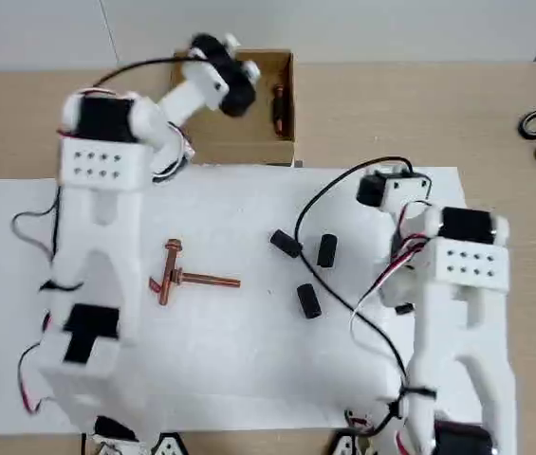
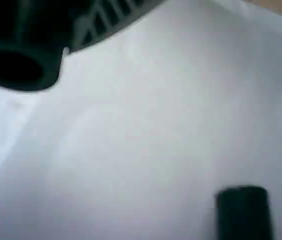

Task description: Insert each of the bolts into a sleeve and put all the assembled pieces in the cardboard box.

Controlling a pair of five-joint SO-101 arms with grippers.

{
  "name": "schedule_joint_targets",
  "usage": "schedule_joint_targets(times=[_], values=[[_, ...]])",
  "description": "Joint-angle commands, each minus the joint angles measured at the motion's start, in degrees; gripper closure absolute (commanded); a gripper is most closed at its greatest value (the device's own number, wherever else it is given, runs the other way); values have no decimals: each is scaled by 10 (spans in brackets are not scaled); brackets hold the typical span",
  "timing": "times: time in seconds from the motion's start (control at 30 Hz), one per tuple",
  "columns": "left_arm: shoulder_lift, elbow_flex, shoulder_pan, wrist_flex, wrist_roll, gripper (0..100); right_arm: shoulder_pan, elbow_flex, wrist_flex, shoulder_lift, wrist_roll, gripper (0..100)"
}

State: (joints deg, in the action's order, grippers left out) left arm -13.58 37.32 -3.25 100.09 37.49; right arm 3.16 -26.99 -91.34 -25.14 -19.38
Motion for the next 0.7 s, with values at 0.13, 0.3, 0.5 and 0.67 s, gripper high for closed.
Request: schedule_joint_targets(times=[0.13, 0.3, 0.5, 0.67], values=[[106, -53, -4, 4, -216, 995, -41, 6, -2, -138, 64, 995], [235, -100, -47, 4, -280, 995, -41, 4, -4, -221, 64, 996], [431, -212, -108, -12, -289, 995, -58, -13, -13, -291, 63, 996], [585, -365, -107, -66, -381, 995, -58, -52, 25, -325, 65, 996]])
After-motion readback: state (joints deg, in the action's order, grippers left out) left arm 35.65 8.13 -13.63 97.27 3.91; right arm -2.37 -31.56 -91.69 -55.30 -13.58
